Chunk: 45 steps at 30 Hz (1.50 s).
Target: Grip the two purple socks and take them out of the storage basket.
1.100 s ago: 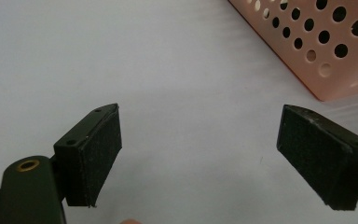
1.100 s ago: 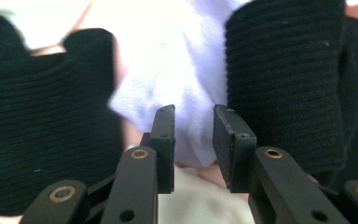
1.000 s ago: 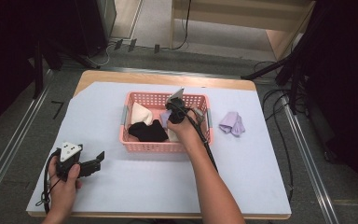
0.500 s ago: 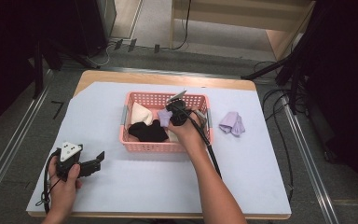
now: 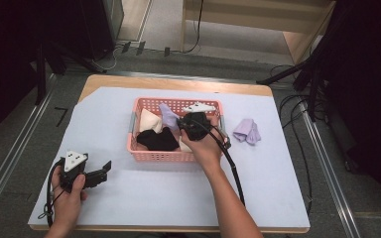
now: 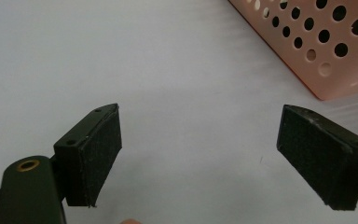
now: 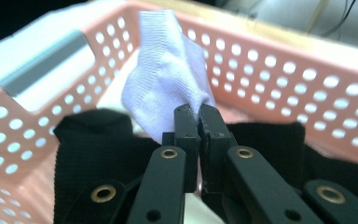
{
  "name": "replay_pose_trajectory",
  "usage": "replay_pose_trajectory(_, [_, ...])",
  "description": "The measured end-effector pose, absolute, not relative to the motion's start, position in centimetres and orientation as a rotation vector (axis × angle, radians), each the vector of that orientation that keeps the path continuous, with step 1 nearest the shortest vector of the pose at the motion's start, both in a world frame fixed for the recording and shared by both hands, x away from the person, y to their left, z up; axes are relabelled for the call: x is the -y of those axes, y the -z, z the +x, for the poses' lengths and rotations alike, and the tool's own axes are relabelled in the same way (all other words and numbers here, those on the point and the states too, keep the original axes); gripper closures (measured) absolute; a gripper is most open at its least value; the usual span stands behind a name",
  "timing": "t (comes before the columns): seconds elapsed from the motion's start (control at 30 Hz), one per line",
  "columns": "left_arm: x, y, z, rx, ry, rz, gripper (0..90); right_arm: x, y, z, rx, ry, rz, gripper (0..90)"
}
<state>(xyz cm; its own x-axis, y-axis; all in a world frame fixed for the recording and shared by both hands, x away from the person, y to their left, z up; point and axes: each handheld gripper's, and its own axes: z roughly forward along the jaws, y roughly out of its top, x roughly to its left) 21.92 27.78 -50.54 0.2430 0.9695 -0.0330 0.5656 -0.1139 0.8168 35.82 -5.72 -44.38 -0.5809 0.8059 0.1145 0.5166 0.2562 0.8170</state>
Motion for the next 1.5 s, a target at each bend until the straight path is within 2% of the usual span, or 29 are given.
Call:
replay_pose_trajectory(0.43, [-27.8,50.5,21.9,-1.417,-0.701,1.780,15.0,6.9,43.2,34.0,-1.924,-1.430,0.991,87.9])
replay_pose_trajectory(0.97, [-27.9,50.5,21.6,-1.398,-0.712,1.760,14.8,8.9,41.6,33.6,-1.698,-1.487,0.941,87.6])
replay_pose_trajectory(1.5, [-27.9,50.4,21.4,-1.374,-0.725,1.742,14.8,14.6,39.5,32.8,-1.447,-1.470,0.979,87.6])
